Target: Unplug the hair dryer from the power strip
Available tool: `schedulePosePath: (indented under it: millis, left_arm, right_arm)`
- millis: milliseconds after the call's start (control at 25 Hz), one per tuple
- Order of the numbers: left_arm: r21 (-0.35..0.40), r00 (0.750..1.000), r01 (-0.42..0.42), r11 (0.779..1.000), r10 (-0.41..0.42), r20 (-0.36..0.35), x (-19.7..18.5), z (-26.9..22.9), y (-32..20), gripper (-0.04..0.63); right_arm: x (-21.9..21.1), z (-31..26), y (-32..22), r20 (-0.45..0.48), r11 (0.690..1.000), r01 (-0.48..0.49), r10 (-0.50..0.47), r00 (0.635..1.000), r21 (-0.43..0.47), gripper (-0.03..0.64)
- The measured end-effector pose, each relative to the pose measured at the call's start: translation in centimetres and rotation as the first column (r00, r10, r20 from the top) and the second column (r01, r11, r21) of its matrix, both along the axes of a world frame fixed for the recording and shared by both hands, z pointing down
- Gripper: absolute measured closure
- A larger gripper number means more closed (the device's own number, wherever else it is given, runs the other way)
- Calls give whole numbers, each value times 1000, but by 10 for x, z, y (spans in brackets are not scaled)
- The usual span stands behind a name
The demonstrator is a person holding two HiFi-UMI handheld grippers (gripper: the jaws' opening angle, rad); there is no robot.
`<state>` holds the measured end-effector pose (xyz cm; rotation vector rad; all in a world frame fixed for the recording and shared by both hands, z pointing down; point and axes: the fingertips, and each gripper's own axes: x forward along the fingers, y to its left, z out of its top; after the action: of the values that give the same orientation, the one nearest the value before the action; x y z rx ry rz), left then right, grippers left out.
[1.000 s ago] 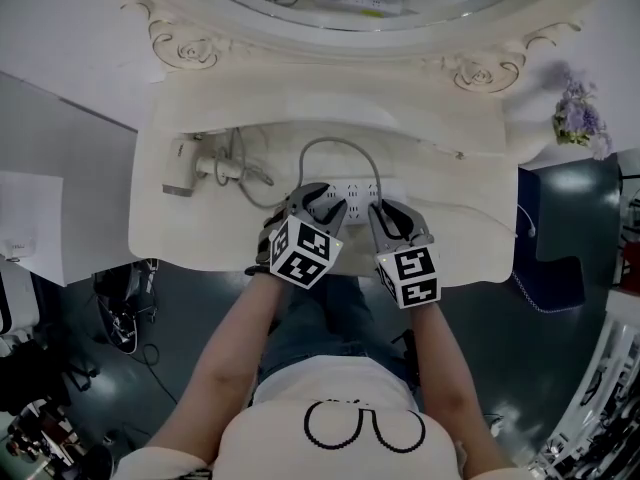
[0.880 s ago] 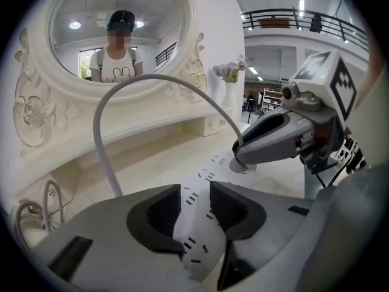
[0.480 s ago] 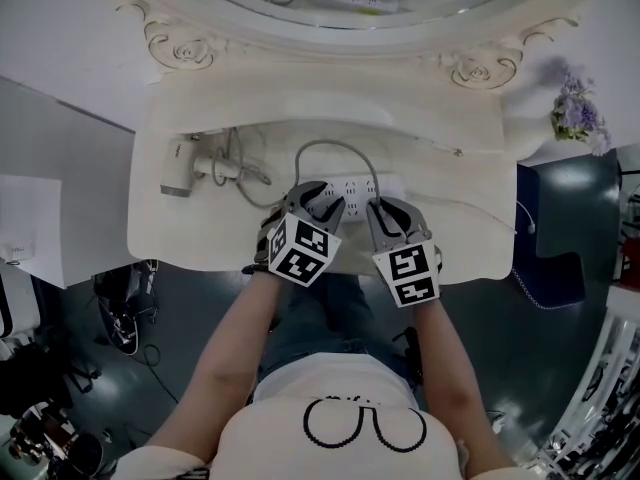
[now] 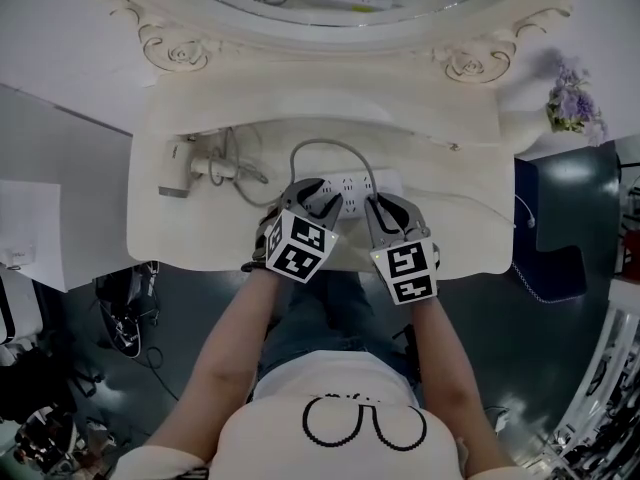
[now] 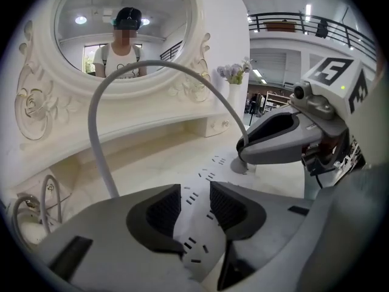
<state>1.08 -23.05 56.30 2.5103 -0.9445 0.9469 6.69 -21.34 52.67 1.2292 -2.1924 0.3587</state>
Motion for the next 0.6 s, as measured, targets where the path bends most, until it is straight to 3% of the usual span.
schedulePosePath:
  millis: [80,200,280,480,600]
  left_arm:
    - [5,1000,-1,1000,1,6,1,0,0,443]
    - [2,1000,11,1000,-11,6,1,0,0,443]
    - [-7,1000,7,1000,-7,1,1,0,-1,443]
    - [-5,1000,-25,1000,25,6,2,1,1,443]
    - [3,1000,-23,1000,23,7,4,1,1,444]
  right_arm:
    - [2,1,-3,24,1000,-16,16,1000,-14,574]
    - [11,2,-9,207,989,-124,138,968,-81,572]
    - [12,1,-8,238,986,-139,156,959,-87,571]
    - [1,0,2,-12,1000,4,-4,1000,-8,575]
    - [0,1,-3,-32,1000,10,-11,999,-23,575]
